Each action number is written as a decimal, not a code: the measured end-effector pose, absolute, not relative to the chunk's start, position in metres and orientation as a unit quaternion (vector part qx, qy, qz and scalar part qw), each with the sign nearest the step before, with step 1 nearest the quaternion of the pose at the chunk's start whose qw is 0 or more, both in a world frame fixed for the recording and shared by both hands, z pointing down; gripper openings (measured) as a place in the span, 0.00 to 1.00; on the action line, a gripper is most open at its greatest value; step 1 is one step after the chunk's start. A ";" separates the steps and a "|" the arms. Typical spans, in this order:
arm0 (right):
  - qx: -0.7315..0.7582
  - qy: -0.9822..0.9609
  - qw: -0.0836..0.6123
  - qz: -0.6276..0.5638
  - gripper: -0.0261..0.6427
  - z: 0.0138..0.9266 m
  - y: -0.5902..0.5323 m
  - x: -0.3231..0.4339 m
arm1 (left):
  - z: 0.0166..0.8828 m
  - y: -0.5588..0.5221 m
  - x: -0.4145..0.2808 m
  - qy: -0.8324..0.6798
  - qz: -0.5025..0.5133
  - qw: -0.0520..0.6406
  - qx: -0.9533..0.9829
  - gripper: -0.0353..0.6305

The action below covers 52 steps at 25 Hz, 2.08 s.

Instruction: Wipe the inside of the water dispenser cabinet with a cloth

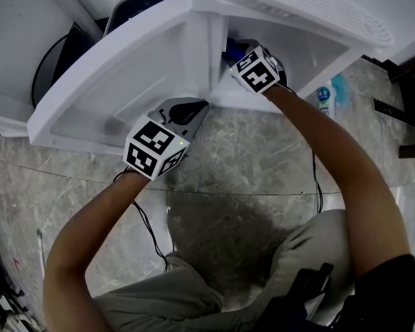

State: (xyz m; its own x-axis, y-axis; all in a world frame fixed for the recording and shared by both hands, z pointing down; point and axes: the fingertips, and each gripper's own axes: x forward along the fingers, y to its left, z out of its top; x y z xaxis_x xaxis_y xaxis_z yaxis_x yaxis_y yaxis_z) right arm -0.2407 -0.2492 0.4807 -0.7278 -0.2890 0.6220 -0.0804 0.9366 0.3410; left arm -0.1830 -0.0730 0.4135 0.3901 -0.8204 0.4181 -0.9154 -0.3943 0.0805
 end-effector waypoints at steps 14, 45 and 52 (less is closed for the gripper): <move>0.121 -0.918 0.359 -0.120 0.21 0.480 -0.271 -0.249 | 0.418 -0.051 -0.175 -0.509 0.171 0.161 0.828 0.06; 0.204 -0.947 -0.200 0.148 0.21 0.241 -0.275 -0.221 | 0.398 -0.069 -0.150 -0.488 0.177 0.145 0.842 0.06; 0.220 -0.945 -0.210 0.121 0.21 0.242 -0.295 -0.234 | 0.406 -0.061 -0.153 -0.489 0.176 0.158 0.839 0.06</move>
